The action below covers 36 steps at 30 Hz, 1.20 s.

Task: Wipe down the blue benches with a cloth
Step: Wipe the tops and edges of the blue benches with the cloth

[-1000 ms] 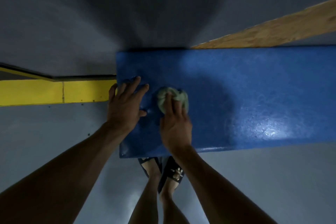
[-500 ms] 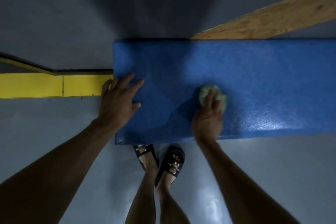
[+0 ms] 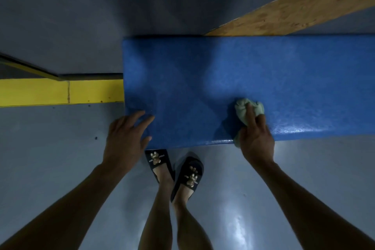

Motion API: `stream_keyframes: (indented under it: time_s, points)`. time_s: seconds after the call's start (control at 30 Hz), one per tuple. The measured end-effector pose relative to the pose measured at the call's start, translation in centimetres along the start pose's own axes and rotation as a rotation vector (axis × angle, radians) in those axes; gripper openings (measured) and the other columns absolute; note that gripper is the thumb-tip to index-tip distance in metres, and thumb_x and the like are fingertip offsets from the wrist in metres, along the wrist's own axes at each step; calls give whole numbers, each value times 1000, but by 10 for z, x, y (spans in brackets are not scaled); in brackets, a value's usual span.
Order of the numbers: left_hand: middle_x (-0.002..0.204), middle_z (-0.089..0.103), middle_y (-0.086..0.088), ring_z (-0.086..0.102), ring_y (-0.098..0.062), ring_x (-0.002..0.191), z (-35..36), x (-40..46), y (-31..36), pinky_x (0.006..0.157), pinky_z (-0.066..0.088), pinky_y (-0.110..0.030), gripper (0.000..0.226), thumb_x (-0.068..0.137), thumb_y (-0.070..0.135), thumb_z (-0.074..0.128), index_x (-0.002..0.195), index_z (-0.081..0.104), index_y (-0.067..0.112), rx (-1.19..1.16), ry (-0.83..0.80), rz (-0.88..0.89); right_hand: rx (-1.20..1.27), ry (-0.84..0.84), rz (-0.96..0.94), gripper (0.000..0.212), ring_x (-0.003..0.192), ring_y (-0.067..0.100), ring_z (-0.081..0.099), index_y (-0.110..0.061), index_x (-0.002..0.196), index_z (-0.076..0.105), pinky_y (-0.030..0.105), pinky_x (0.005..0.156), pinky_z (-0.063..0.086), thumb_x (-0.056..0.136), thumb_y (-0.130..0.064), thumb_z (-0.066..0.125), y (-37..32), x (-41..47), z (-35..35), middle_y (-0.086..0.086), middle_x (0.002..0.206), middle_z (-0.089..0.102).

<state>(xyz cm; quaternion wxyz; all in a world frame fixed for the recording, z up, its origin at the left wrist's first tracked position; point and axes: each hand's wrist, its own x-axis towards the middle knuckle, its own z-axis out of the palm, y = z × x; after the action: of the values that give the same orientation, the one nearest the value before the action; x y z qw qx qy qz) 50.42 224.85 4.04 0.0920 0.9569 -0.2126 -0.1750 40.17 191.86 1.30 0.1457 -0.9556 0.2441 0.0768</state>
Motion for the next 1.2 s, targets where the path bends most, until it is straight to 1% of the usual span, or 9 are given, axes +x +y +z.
stream_keyframes:
  time_s: [0.1, 0.17, 0.3, 0.43, 0.63, 0.83, 0.93, 1.1, 1.2]
  points:
    - [148, 46, -3, 53, -33, 121, 3, -10, 0, 99, 43, -50, 55, 82, 24, 76, 134, 58, 22, -6, -41, -17, 108, 50, 273, 74, 138, 36, 34, -25, 155, 16, 47, 92, 48, 89, -12, 47, -41, -14, 21, 10, 159, 18]
    - [153, 39, -3, 50, -33, 126, 3, -11, 1, 100, 43, -50, 57, 83, 22, 74, 137, 55, 22, -27, -82, -22, 146, -20, 280, 77, 133, 38, 40, -26, 156, 9, 43, 85, 51, 90, -14, 46, -84, -32, 37, 11, 158, 18]
    - [157, 32, 2, 45, -30, 131, -1, -4, 3, 104, 40, -45, 55, 88, 21, 66, 141, 50, 26, -29, -139, -54, 131, -143, -184, 71, 108, 34, 57, -18, 154, 23, 40, 73, 57, 89, -20, 51, -135, -65, 51, 11, 140, 41]
    - [161, 23, 3, 41, -30, 133, -1, -3, 4, 105, 39, -45, 60, 89, 17, 61, 145, 43, 28, -14, -193, -70, -45, -140, -549, 70, 96, 33, 62, -20, 148, 40, 37, 70, 53, 81, -18, 59, -87, -44, 29, 9, 125, 57]
    - [163, 16, 3, 35, -31, 138, 4, -4, 1, 110, 36, -47, 67, 87, 11, 60, 148, 37, 29, -41, -232, -82, -39, -5, -22, 73, 106, 41, 53, -25, 151, 31, 45, 71, 53, 85, -11, 58, 18, -35, 0, 15, 141, 42]
    - [163, 16, 5, 32, -30, 140, 4, -3, -1, 109, 37, -46, 70, 86, 9, 60, 148, 37, 29, -72, -239, -72, 199, 73, 284, 75, 128, 37, 46, -27, 154, 24, 46, 86, 51, 87, -8, 52, -70, -52, 36, 7, 154, 32]
    - [164, 13, 5, 30, -29, 141, 2, -4, -8, 109, 36, -46, 76, 83, 8, 63, 150, 34, 29, -81, -267, -46, 260, -16, 94, 72, 126, 36, 50, -25, 154, 25, 45, 82, 56, 88, -10, 51, -138, -72, 55, 6, 155, 31]
    - [162, 21, 4, 37, -31, 138, -5, -8, -25, 106, 39, -49, 74, 82, 0, 61, 149, 38, 23, -190, -236, 47, 130, -156, -385, 67, 93, 29, 65, -21, 149, 37, 34, 68, 56, 84, -21, 57, -170, -83, 59, 6, 131, 55]
    - [156, 36, 1, 48, -30, 132, -9, -12, -46, 104, 44, -50, 69, 80, -6, 60, 144, 46, 15, -305, -138, 57, 0, -69, -322, 68, 101, 34, 64, -25, 144, 46, 37, 68, 55, 79, -17, 62, -125, -67, 46, 8, 135, 56]
